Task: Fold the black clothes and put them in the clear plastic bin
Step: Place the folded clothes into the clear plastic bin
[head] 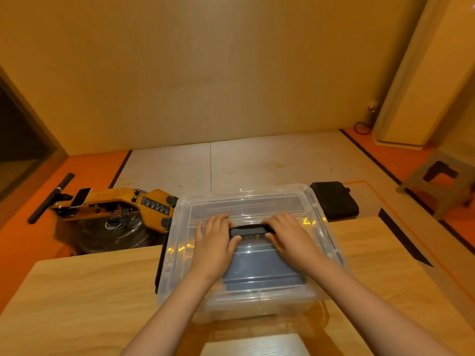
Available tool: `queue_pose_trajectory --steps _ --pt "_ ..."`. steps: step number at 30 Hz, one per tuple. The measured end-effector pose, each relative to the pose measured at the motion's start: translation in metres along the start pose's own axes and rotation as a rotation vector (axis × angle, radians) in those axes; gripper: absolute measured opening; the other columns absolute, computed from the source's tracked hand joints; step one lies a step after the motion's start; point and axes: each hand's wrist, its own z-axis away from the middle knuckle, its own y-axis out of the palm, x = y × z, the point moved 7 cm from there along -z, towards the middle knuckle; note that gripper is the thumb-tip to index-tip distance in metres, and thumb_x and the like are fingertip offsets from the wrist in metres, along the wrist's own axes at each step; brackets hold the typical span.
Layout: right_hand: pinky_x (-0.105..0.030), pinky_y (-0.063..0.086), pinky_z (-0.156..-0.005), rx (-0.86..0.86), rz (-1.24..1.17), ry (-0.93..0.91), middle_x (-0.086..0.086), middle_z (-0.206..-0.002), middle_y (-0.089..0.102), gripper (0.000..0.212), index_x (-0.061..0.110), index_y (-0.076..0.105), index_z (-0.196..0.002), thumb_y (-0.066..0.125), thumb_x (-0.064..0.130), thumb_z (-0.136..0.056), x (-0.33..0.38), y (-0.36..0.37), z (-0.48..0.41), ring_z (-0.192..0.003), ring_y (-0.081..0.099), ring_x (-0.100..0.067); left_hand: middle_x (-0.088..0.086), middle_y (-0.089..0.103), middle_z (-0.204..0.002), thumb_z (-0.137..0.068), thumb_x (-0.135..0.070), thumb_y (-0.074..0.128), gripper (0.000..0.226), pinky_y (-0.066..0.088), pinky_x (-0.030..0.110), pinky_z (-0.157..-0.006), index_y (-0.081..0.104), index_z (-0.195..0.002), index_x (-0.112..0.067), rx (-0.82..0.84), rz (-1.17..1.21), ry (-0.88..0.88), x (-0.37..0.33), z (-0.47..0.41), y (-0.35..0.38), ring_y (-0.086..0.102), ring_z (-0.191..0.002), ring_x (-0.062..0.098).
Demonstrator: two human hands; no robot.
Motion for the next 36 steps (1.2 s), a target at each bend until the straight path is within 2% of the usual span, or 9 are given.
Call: queue_pose_trajectory --steps 9,20,22,24,27,30,32,34,36 --pt "-0.031 0.038 -0.101 0.058 0.003 0.008 -0.001 -0.126 0.053 0.036 0.018 0.052 -0.133 0.052 0.028 -0.098 0.002 0.014 -0.010 -0.119 0.044 -0.017 -0.006 0.040 -0.145 -0.098 -0.040 0.049 0.033 0.013 0.038 -0.118 0.051 -0.125 -0.022 0.002 0.035 -0.036 0.017 0.001 0.004 0.029 -0.138 0.013" --pt "-0.032 0.041 -0.094 -0.005 0.066 -0.033 -0.004 -0.118 0.061 0.035 0.015 0.058 -0.127 0.058 0.028 -0.094 0.003 0.017 -0.009 -0.113 0.051 -0.021 -0.004 0.044 -0.144 -0.097 -0.040 0.049 0.036 0.020 0.041 -0.116 0.053 -0.128 -0.022 0.000 0.004 0.015 0.019 -0.001 0.012 0.034 -0.136 0.015" --pt "-0.028 0.038 -0.097 0.015 0.040 -0.019 -0.001 -0.121 0.059 0.036 0.018 0.056 -0.129 0.057 0.031 -0.095 0.001 0.015 -0.009 -0.116 0.049 -0.017 -0.004 0.046 -0.142 -0.097 -0.040 0.051 0.037 0.022 0.041 -0.117 0.052 -0.130 -0.023 0.005 0.067 0.023 0.020 -0.001 0.008 0.037 -0.135 0.015" --pt "-0.025 0.038 -0.098 0.053 -0.023 0.000 0.002 -0.124 0.056 0.036 0.021 0.054 -0.130 0.056 0.033 -0.095 -0.002 0.013 -0.008 -0.118 0.048 -0.015 -0.006 0.047 -0.142 -0.097 -0.036 0.053 0.043 0.027 0.039 -0.116 0.044 -0.138 -0.026 0.053 0.239 -0.002 0.030 0.002 0.001 0.038 -0.135 0.014" --pt "-0.026 0.039 -0.101 0.047 -0.098 0.046 0.005 -0.133 0.051 0.038 0.024 0.051 -0.133 0.056 0.032 -0.095 -0.009 0.001 -0.002 -0.123 0.046 -0.011 -0.005 0.043 -0.147 -0.098 -0.028 0.053 0.054 0.032 0.035 -0.115 0.032 -0.148 -0.029 0.063 0.371 -0.064 0.057 0.008 -0.014 0.035 -0.138 0.012" --pt "-0.035 0.036 -0.106 -0.124 0.024 0.108 0.000 -0.133 0.053 0.039 0.018 0.056 -0.130 0.061 0.025 -0.093 -0.027 -0.025 0.007 -0.126 0.047 -0.019 -0.003 0.040 -0.150 -0.096 -0.026 0.057 0.058 0.029 0.038 -0.115 0.033 -0.148 -0.023 -0.134 0.248 -0.140 0.081 0.009 -0.039 0.033 -0.140 0.015" --pt "-0.040 0.036 -0.107 -0.181 0.140 0.215 -0.005 -0.133 0.054 0.041 0.015 0.056 -0.130 0.063 0.025 -0.091 -0.049 -0.035 0.017 -0.127 0.047 -0.023 -0.001 0.040 -0.149 -0.095 -0.029 0.058 0.059 0.028 0.041 -0.115 0.033 -0.148 -0.018 -0.193 0.169 -0.213 0.095 0.011 -0.043 0.033 -0.139 0.018" --pt "-0.040 0.037 -0.106 -0.179 0.167 0.347 -0.008 -0.135 0.053 0.045 0.012 0.053 -0.133 0.061 0.029 -0.092 -0.070 -0.035 0.027 -0.129 0.045 -0.024 0.005 0.040 -0.148 -0.095 -0.034 0.058 0.063 0.031 0.044 -0.113 0.032 -0.148 -0.013 -0.144 0.168 -0.328 0.112 0.014 -0.035 0.035 -0.137 0.024" --pt "-0.039 0.045 -0.097 -0.158 0.059 0.489 -0.008 -0.137 0.051 0.048 0.012 0.046 -0.138 0.056 0.032 -0.095 -0.084 -0.029 0.035 -0.124 0.049 -0.025 0.010 0.042 -0.145 -0.093 -0.038 0.059 0.065 0.039 0.049 -0.107 0.032 -0.147 -0.012 -0.093 0.256 -0.448 0.127 0.019 -0.023 0.042 -0.132 0.029"
